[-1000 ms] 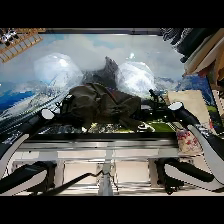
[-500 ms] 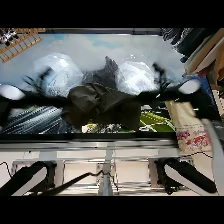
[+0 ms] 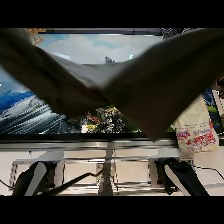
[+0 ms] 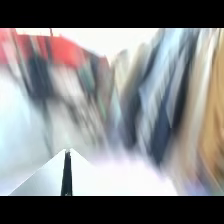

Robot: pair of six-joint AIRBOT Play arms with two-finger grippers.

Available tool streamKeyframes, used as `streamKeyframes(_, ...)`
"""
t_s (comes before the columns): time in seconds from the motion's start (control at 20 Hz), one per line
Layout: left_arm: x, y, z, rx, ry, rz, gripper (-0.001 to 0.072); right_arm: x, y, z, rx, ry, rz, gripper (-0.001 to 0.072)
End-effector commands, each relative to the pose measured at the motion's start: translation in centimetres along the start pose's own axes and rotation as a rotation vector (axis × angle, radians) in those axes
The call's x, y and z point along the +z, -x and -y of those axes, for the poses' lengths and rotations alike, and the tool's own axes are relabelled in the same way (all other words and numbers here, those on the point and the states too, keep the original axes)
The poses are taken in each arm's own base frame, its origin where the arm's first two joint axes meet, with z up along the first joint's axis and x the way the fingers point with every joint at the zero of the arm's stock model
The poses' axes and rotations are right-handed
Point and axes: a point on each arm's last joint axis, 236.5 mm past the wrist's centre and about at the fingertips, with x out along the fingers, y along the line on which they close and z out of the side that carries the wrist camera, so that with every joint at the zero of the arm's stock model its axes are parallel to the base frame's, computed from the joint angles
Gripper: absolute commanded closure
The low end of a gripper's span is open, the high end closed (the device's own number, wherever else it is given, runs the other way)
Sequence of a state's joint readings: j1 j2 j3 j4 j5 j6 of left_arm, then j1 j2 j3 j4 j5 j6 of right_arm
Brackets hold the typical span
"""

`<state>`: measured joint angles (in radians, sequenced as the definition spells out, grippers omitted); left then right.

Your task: Fold the clothes and pants, and hang the long-sleeved shirts on hangers.

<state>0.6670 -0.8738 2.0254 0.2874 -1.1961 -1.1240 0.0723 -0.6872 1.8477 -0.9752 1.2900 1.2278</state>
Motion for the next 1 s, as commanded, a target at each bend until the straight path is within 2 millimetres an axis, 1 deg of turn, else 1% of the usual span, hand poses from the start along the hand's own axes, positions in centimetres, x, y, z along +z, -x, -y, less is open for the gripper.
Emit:
streamKeyframes(0.0,11.7,3.7,4.7,0.085,-0.177,0.403,0.0704,6.9,6.2,-2.7,-0.041,0.105,0.236,0.0692)
streamKeyframes(0.05,12.1,3.7,3.5,0.101,-0.164,0.424,0.0704,7.8,6.4,-2.0,-0.074,0.128,0.272,0.0692)
streamKeyframes(0.1,11.6,3.1,1.1,0.114,-0.132,0.408,0.0704,7.9,5.9,-0.7,-0.113,0.128,0.272,0.0692)
streamKeyframes(0.15,10.2,2.0,-2.0,0.123,-0.083,0.363,0.0704,7.0,4.3,1.2,-0.15,0.119,0.229,0.0693)
streamKeyframes(0.2,8.0,0.6,-5.8,0.131,-0.013,0.307,0.0704,5.2,1.9,3.5,-0.181,0.089,0.16,0.0693)
streamKeyframes(0.25,4.8,-1.1,-10.0,0.124,0.09,0.245,0.0703,2.9,-1.2,5.5,-0.184,0.044,0.081,0.0692)
streamKeyframes(0.3,1.1,-3.2,-13.4,0.105,0.177,0.182,0.0703,-0.2,-4.9,7.4,-0.17,-0.013,-0.014,0.0692)
streamKeyframes(0.35,-3.3,-5.8,-16.3,0.078,0.251,0.114,0.0703,-3.7,-8.7,9.2,-0.151,-0.068,-0.107,0.0692)
streamKeyframes(0.4,-8.5,-8.7,-18.6,0.047,0.313,0.039,0.0703,-7.6,-12.6,10.8,-0.124,-0.132,-0.197,0.0692)
streamKeyframes(0.45,-13.4,-11.6,-20.2,0.021,0.362,-0.028,0.0703,-12.2,-16.6,12.7,-0.114,-0.194,-0.288,0.0692)
streamKeyframes(0.5,-18.6,-14.3,-21.8,0.004,0.411,-0.096,0.0703,-16.4,-20.0,14.4,-0.115,-0.246,-0.357,0.0692)
streamKeyframes(0.55,-23.5,-16.5,-23.3,0.0,0.479,-0.147,0.0704,-20.9,-23.4,16.3,-0.123,-0.29,-0.416,0.0692)
streamKeyframes(0.6,-27.9,-18.0,-24.5,0.003,0.542,-0.193,0.0704,-24.7,-26.3,17.9,-0.135,-0.329,-0.454,0.0692)
streamKeyframes(0.65,-32.3,-19.1,-25.3,0.003,0.601,-0.243,0.0702,-28.6,-29.0,19.0,-0.139,-0.369,-0.483,0.0693)
streamKeyframes(0.7,-36.0,-19.6,-25.4,-0.016,0.636,-0.299,0.0702,-32.4,-31.3,19.6,-0.132,-0.408,-0.509,0.0691)
streamKeyframes(0.75,-39.7,-19.5,-24.6,-0.061,0.645,-0.384,0.07,-35.5,-32.9,19.7,-0.125,-0.453,-0.535,0.0691)
streamKeyframes(0.8,-42.9,-18.8,-23.0,-0.117,0.647,-0.49,0.0687,-38.2,-34.1,19.6,-0.114,-0.471,-0.565,0.0691)
streamKeyframes(0.85,-46.0,-17.5,-20.7,-0.188,0.633,-0.628,0.0637,-40.0,-34.7,19.5,-0.112,-0.475,-0.586,0.0691)
streamKeyframes(0.9,-48.5,-16.0,-18.3,-0.252,0.625,-0.761,0.0504,-41.2,-35.1,19.4,-0.111,-0.474,-0.599,0.0691)
streamKeyframes(0.95,-50.6,-14.2,-15.6,-0.307,0.639,-0.908,0.0449,-41.5,-35.4,19.3,-0.111,-0.462,-0.6,0.0691)
